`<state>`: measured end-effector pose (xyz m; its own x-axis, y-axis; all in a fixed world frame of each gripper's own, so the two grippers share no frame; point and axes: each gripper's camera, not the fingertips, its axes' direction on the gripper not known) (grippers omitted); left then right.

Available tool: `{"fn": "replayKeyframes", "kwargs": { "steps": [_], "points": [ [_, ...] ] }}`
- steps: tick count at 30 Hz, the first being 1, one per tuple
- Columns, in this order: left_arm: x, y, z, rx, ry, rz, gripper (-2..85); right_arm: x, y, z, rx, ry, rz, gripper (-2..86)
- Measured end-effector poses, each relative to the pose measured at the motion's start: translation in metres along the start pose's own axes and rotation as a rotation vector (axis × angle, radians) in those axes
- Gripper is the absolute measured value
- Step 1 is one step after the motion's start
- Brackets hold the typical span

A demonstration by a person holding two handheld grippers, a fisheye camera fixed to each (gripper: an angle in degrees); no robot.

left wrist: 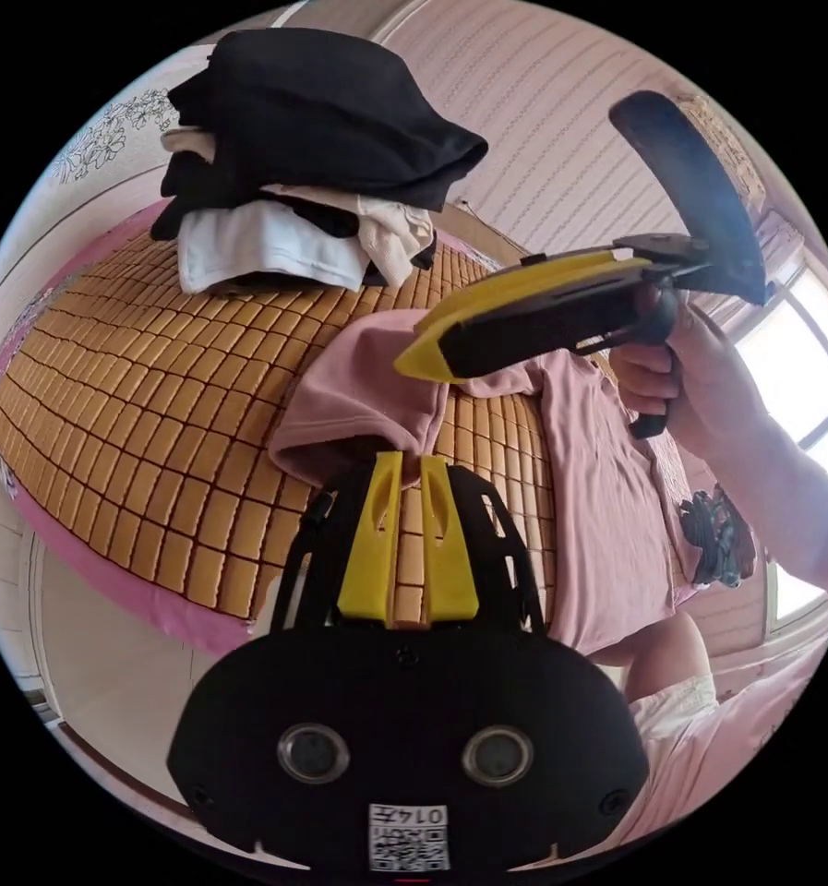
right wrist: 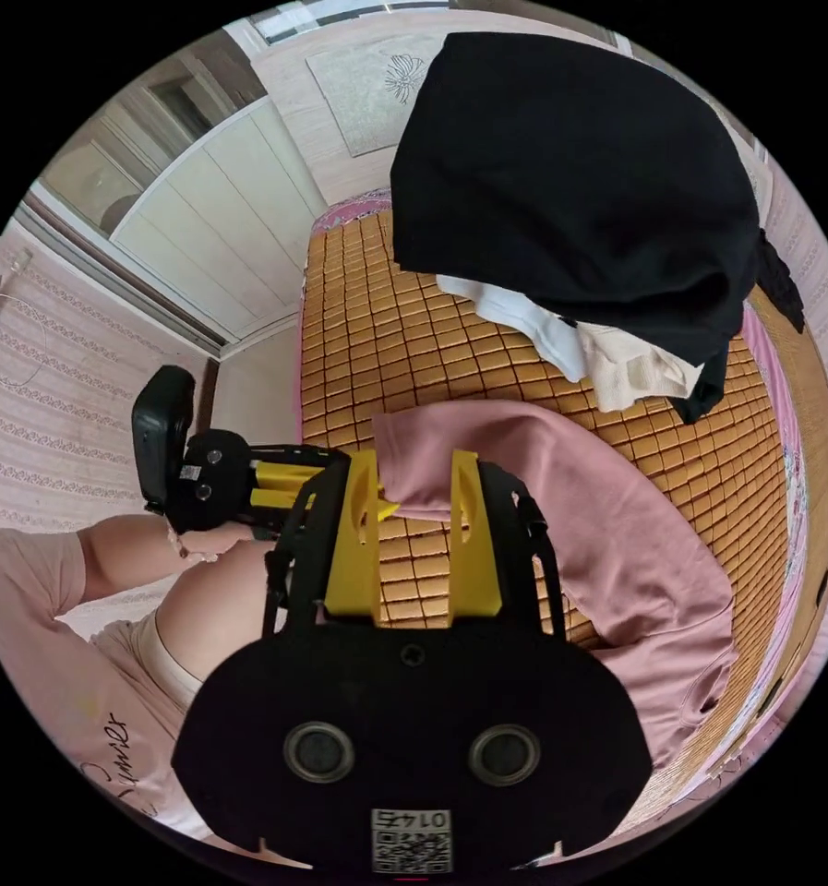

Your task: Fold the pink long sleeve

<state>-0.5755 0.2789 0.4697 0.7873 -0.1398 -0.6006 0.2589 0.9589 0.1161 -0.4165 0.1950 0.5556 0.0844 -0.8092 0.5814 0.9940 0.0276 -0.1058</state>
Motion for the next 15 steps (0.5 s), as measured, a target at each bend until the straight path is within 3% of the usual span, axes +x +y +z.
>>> {"fn": "replayKeyframes", "kwargs": {
  "steps": [3, 7, 12, 15],
  "points": [
    [-0.002, 0.005, 0.016, -0.071, 0.01, -0.047, 4.0, -0.018, -0.014, 0.026, -0.065, 0.097, -0.047, 13.3],
    [-0.003, 0.009, 0.014, -0.038, 0.021, -0.078, 4.0, -0.027, -0.015, 0.075, -0.245, 0.22, -0.073, 12.2],
    [0.003, 0.007, 0.009, -0.011, 0.002, -0.099, 3.9, -0.01, 0.001, 0.06, -0.141, 0.134, 0.038, 3.6],
    [0.013, 0.001, -0.005, 0.137, 0.105, -0.123, 3.8, 0.007, 0.025, 0.032, -0.005, 0.055, 0.14, 2.0]
  ]
}}
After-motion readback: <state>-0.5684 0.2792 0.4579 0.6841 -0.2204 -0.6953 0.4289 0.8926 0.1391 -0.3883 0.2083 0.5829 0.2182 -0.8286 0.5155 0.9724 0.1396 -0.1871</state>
